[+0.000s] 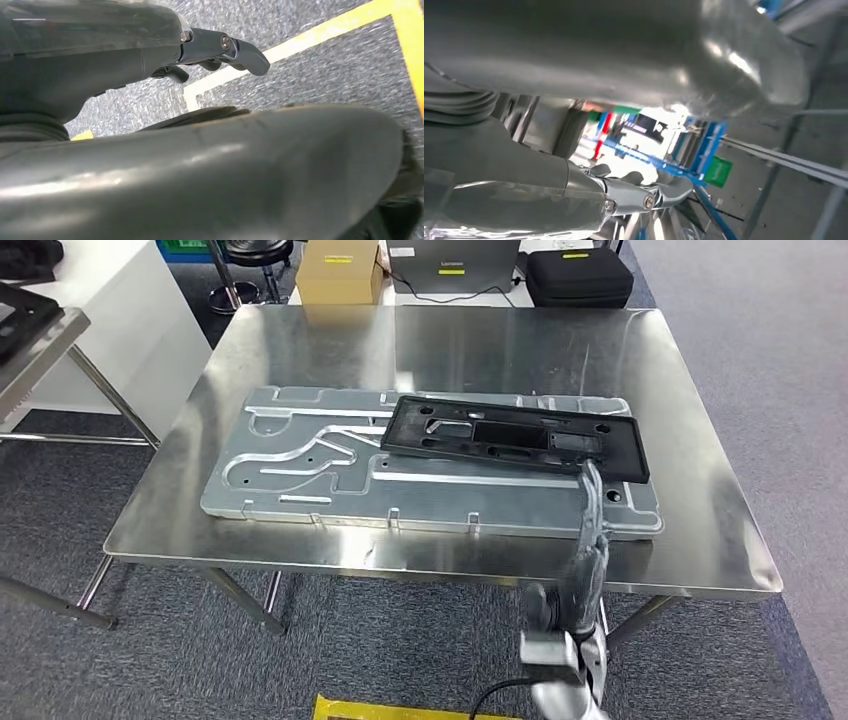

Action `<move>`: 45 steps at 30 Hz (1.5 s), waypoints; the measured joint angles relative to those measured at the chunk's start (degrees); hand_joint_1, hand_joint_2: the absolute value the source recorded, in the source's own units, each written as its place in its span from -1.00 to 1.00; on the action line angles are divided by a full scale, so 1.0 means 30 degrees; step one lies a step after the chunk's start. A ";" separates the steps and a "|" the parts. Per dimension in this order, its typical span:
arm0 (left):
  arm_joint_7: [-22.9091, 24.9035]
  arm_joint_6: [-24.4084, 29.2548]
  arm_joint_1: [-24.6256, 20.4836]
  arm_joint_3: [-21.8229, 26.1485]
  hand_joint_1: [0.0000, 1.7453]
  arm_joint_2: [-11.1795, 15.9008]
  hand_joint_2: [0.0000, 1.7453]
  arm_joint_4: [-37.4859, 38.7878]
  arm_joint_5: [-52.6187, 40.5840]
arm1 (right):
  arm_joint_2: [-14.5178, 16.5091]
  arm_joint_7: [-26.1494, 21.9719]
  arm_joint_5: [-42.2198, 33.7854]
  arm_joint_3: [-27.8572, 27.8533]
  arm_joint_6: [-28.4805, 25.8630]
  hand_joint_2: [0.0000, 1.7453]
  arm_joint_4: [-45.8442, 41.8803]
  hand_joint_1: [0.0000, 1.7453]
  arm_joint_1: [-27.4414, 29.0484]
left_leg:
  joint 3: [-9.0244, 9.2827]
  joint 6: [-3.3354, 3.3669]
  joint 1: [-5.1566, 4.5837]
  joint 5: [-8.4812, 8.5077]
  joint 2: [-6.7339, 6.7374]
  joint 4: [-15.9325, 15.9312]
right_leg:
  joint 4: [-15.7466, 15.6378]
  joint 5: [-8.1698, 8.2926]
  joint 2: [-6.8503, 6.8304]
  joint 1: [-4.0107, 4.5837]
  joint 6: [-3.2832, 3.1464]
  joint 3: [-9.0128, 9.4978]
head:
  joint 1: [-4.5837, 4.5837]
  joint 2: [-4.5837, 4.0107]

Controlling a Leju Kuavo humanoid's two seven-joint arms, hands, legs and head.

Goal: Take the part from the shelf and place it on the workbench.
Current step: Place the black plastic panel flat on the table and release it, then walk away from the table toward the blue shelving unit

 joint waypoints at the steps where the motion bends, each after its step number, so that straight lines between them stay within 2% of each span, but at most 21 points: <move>1: 0.0000 0.0000 0.0004 0.0000 -1.00 0.0020 -1.00 0.0000 -0.0058 | 0.0020 0.0009 -0.0218 0.0531 -0.0005 -1.00 -0.0676 -1.00 0.0307 | -0.0039 0.0003 -0.0003 -0.0434 0.0006 0.0730 | 0.0008 0.0147 -0.0020 0.0050 -0.0030 -0.0191 | 0.0002 0.0000; 3: 0.0000 -0.0011 0.0002 0.0000 -1.00 0.0056 -1.00 0.0000 -0.0181 | 0.0080 0.0015 -0.0473 0.1338 -0.0013 -1.00 -0.1704 -1.00 0.0818 | 0.0922 0.0078 -0.0024 -0.0292 0.0014 0.0135 | 0.0037 0.0477 -0.0018 0.0107 -0.0020 -0.0600 | 0.0000 0.0000; 6: 0.0011 -0.0040 -0.0132 -0.0007 -1.00 0.0120 -1.00 0.0000 -0.0288 | 0.0280 0.0015 -0.0723 0.2244 -0.0011 -1.00 -0.2754 -1.00 0.1280 | 0.3610 0.0298 -0.0137 0.0713 0.0023 -0.3760 | 0.0056 0.1009 0.0027 0.0130 0.0166 -0.1025 | 0.0018 0.0000; 8: 0.0020 -0.0069 -0.0209 -0.0013 -1.00 0.0156 -1.00 0.0000 -0.0295 | 0.0397 0.0016 -0.0986 0.2733 -0.0007 -1.00 -0.3102 -1.00 0.1414 | 0.4102 0.0452 -0.0282 0.0969 0.0028 -0.4732 | -0.0066 0.1380 0.0014 0.0095 0.0407 -0.1042 | 0.0009 0.0000; 11: 0.0035 -0.0124 -0.0169 -0.0011 -1.00 0.0195 -1.00 0.0000 -0.0295 | 0.0430 0.0018 -0.1427 0.3219 -0.0005 -1.00 -0.3193 -1.00 0.1475 | 0.3753 0.0733 -0.0282 0.1719 0.0116 -0.4858 | -0.0267 0.1572 0.0046 0.0030 0.0720 -0.1129 | 0.0002 0.0000; 12: 0.0042 -0.0151 -0.0167 -0.0011 -1.00 0.0208 -1.00 0.0000 -0.0303 | 0.0430 0.0018 -0.1588 0.3340 -0.0005 -1.00 -0.3191 -1.00 0.1475 | 0.3533 0.0849 -0.0239 0.2027 0.0178 -0.4939 | 0.0066 0.0983 0.0061 0.0020 0.0785 -0.1300 | 0.0015 0.0000; 15: 0.0062 -0.0226 -0.0189 -0.0033 -1.00 0.0237 -1.00 0.0000 -0.0405 | 0.0430 0.0022 -0.2058 0.3624 -0.0005 -1.00 -0.3099 -1.00 0.1421 | 0.2709 0.1056 -0.0214 0.2800 0.0328 -0.4983 | 0.3137 -0.2101 0.0068 -0.0033 0.0970 -0.1959 | 0.0047 -0.0002; 16: 0.0078 -0.0242 -0.0189 -0.0049 -1.00 0.0249 -1.00 0.0000 -0.0448 | 0.0430 0.0022 -0.2187 0.3669 -0.0005 -1.00 -0.3020 -1.00 0.1398 | 0.2411 0.1044 -0.0219 0.3030 0.0361 -0.4953 | 0.4252 -0.2564 0.0067 -0.0056 0.1043 -0.2029 | 0.0046 -0.0002; 18: 0.0116 -0.0264 -0.0188 -0.0087 -1.00 0.0275 -1.00 0.0000 -0.0507 | 0.0430 0.0022 -0.2361 0.3685 -0.0005 -1.00 -0.2831 -1.00 0.1336 | 0.1733 0.0952 -0.0216 0.3471 0.0405 -0.4830 | 0.5030 -0.2117 0.0052 -0.0132 0.1148 -0.1450 | 0.0044 0.0000; 20: 0.0135 -0.0270 -0.0194 -0.0109 -1.00 0.0302 -1.00 0.0000 -0.0528 | 0.0448 0.0022 -0.2391 0.3684 -0.0005 -1.00 -0.2677 -1.00 0.1238 | 0.1097 0.0789 -0.0204 0.3818 0.0407 -0.4614 | 0.3349 -0.1433 0.0042 -0.0231 0.1177 0.0402 | 0.0044 0.0000; 22: 0.0138 -0.0271 -0.0204 -0.0120 -1.00 0.0330 -1.00 0.0000 -0.0545 | 0.0530 0.0022 -0.2387 0.3693 -0.0005 -1.00 -0.2586 -1.00 0.1106 | 0.0672 0.0580 -0.0232 0.4061 0.0395 -0.4340 | 0.0744 -0.1854 0.0059 -0.0204 0.1068 0.2405 | 0.0027 0.0000; 24: 0.0142 -0.0271 -0.0209 -0.0129 -1.00 0.0353 -1.00 0.0000 -0.0550 | 0.0614 0.0022 -0.2418 0.3705 -0.0005 -1.00 -0.2505 -1.00 0.1016 | 0.0458 0.0325 -0.0226 0.4356 0.0388 -0.4241 | -0.0483 -0.2282 0.0075 -0.0040 0.0807 0.3051 | 0.0009 0.0000; 26: 0.0171 -0.0271 -0.0166 -0.0131 -1.00 0.0370 -1.00 0.0000 -0.0552 | 0.0639 0.0022 -0.2680 0.3709 0.0009 -1.00 -0.2366 -1.00 0.0977 | 0.0268 0.0062 -0.0123 0.4381 0.0365 -0.4181 | -0.0575 -0.1994 0.0027 0.0004 0.0444 0.2759 | 0.0009 0.0000; 27: 0.0204 -0.0275 -0.0140 -0.0133 -1.00 0.0373 -1.00 0.0000 -0.0559 | 0.0652 0.0022 -0.2880 0.3709 0.0020 -1.00 -0.2274 -1.00 0.0955 | 0.0078 -0.0031 -0.0073 0.3895 0.0352 -0.3831 | -0.0600 -0.1770 -0.0007 0.0006 0.0262 0.2559 | -0.0011 0.0000; 31: 0.0319 -0.0293 -0.0096 -0.0138 -1.00 0.0386 -1.00 0.0000 -0.0616 | 0.0692 0.0029 -0.3693 0.3680 0.0260 -1.00 -0.1742 -1.00 0.0912 | -0.0909 -0.0150 -0.0013 0.0650 0.0331 0.0192 | -0.0601 -0.0805 -0.0085 0.0112 -0.0081 0.1417 | -0.0071 0.0000; 33: 0.0335 -0.0293 -0.0102 -0.0140 -1.00 0.0412 -1.00 0.0000 -0.0621 | 0.0697 0.0140 -0.4303 0.3534 0.0722 -1.00 -0.1254 -1.00 0.0912 | -0.0545 -0.0099 -0.0028 0.0985 0.0326 0.1152 | -0.0537 -0.0324 -0.0090 0.0194 -0.0074 0.0737 | -0.0073 0.0000; 35: 0.0335 -0.0302 -0.0134 -0.0153 -1.00 0.0455 -1.00 0.0000 -0.0654 | 0.0765 0.0527 -0.4739 0.3089 0.1095 -1.00 -0.0509 -1.00 0.0863 | 0.1047 0.0038 -0.0079 0.2003 0.0315 -0.0290 | -0.0433 0.0098 -0.0085 0.0217 -0.0006 0.0132 | -0.0077 0.0000; 38: 0.0330 -0.0333 -0.0298 -0.0222 -1.00 0.0548 -1.00 -0.0005 -0.0743 | 0.1020 0.1203 -0.4773 0.1654 0.1177 -1.00 0.1480 -1.00 0.0503 | 0.3967 0.0378 -0.0274 0.1524 0.0302 -0.4328 | -0.0364 0.0684 -0.0127 0.0230 0.0260 -0.0307 | -0.0065 0.0000; 41: 0.0373 -0.0373 -0.0358 -0.0270 -1.00 0.0566 -1.00 -0.0007 -0.0827 | 0.1195 0.1086 -0.4638 -0.0720 0.1281 -1.00 0.5025 -1.00 -0.0293 | 0.4105 0.0812 -0.0356 0.1671 0.0325 -0.5230 | -0.0560 0.1153 -0.0195 0.0144 0.0633 -0.0406 | -0.0087 0.0000; 43: 0.0448 -0.0375 -0.0342 -0.0273 -1.00 0.0570 -1.00 -0.0007 -0.0823 | 0.1219 0.0681 -0.4733 -0.2439 0.1328 -1.00 0.7819 -1.00 -0.0879 | 0.3693 0.1109 -0.0292 0.2244 0.0375 -0.5367 | 0.0077 0.0105 -0.0119 0.0108 0.0813 -0.0710 | -0.0067 0.0000; 45: 0.0501 -0.0366 -0.0326 -0.0271 -1.00 0.0570 -1.00 -0.0007 -0.0791 | 0.1204 0.0482 -0.4908 -0.4004 0.1361 -1.00 1.0571 -1.00 -0.1474 | 0.3102 0.1285 -0.0306 0.2763 0.0396 -0.5375 | 0.2123 -0.1976 -0.0050 0.0068 0.0940 -0.1235 | -0.0038 0.0000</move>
